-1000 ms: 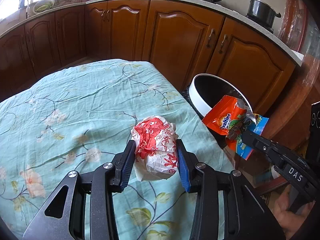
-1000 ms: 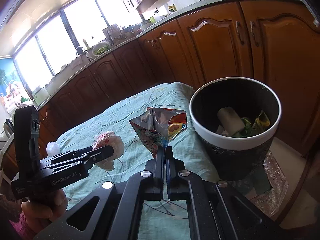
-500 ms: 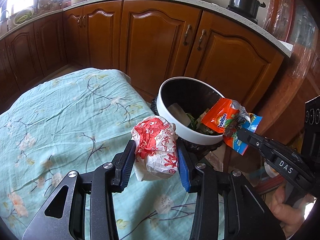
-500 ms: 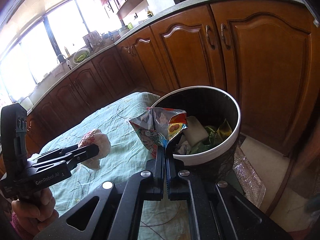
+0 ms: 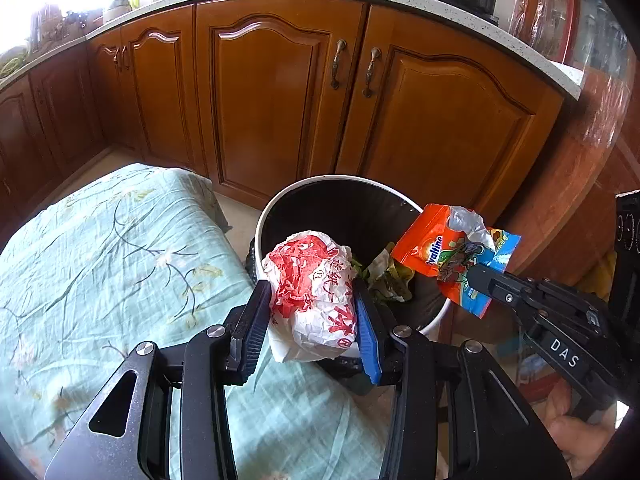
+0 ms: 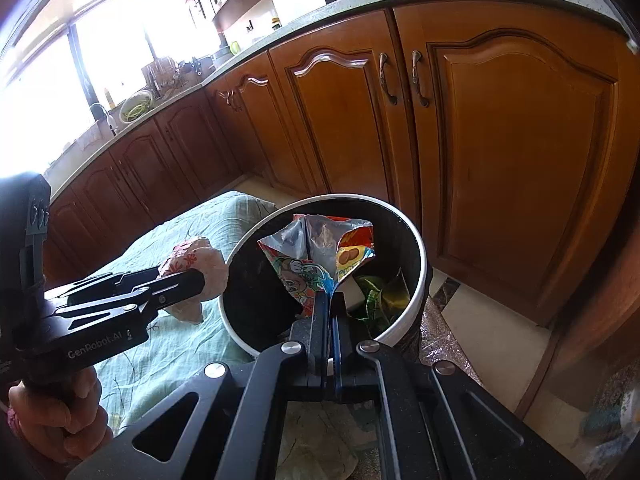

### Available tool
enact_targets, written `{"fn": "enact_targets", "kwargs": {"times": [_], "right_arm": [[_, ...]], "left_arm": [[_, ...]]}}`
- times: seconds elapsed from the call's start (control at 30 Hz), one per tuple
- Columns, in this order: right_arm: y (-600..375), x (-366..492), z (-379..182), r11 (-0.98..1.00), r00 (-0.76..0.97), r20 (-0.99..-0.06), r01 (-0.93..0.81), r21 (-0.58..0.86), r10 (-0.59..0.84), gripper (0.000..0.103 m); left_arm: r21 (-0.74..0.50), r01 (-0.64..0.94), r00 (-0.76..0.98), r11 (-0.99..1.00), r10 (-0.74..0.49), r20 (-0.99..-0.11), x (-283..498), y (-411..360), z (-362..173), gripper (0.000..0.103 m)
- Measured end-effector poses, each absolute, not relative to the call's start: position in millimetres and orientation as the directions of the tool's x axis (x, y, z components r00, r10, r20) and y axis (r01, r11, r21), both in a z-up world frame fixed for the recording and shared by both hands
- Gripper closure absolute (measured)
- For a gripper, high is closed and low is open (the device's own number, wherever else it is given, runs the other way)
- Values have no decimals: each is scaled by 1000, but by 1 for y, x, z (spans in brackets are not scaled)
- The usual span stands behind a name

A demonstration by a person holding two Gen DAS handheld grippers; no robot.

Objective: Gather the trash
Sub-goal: 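Carry the wrapper and plastic bag with both tools over the bin, then open both tools to drop the wrapper and bag into the bin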

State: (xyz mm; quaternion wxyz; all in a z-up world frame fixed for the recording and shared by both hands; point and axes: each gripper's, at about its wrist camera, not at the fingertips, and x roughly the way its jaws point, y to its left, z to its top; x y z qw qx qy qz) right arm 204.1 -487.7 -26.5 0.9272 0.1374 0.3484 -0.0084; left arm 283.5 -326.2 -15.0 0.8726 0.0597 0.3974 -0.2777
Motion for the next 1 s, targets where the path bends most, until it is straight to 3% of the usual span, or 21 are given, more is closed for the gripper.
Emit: {"fn": "enact_targets", "kwargs": {"times": [0.7,0.83,0.97,1.0], "right_arm": [[-502,238,-47,974,677,-733,113,198,71,100],[-505,241,-46,972,678,-732,117,205,72,94],[-508,236,-43,968,693,-717,123,220,75,74],[-509,234,-43,966,699,-711,125,225,75,74]], "left_arm": [[-108,530,468,841,-397,-790,317,-366,-48,64],[-115,528,457,841,-396,-797,319,-367,-47,56],[-131,520,460,844,-406,-789,319,-363,-41,45],[-136,520,468,843,-414,-781,317,-360,-39,44]]}}
